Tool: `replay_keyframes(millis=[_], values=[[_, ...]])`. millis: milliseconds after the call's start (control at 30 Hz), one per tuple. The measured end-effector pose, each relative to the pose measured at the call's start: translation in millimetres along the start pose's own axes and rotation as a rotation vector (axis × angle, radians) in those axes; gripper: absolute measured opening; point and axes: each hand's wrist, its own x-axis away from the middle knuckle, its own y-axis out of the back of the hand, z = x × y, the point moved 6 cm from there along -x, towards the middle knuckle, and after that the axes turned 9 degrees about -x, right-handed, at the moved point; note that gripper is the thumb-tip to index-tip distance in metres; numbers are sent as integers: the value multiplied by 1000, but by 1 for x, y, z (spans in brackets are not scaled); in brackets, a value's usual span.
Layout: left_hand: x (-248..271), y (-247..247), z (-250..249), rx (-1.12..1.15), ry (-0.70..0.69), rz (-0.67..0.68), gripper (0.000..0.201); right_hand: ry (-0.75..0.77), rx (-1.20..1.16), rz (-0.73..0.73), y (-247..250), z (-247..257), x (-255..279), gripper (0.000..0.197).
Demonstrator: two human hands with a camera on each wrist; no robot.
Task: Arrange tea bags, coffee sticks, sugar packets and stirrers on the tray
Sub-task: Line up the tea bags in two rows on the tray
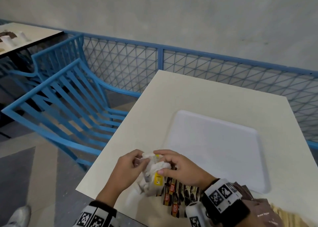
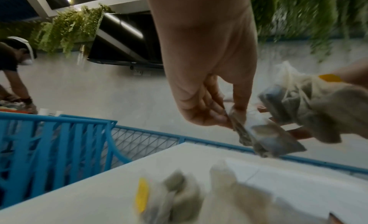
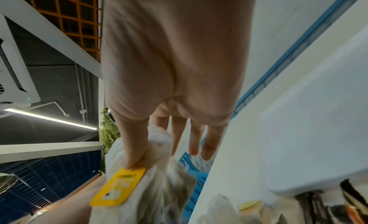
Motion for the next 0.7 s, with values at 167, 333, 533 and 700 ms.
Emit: replay_keyframes(millis=[167,333,533,700], values=[[-6,-11,-15,231,76,54,5,58,-82,-110,-2,5,-2,12],[-7,-7,-17,237,72,105,8,-3,-177,-226,10,-4,5,9],[-18,26,46,-139,267,-123,5,-86,-310,-449,52,-23,35,11],[-29,-6,92,-332,478,152,71,-102,-367,-573,73,-45,59,19]])
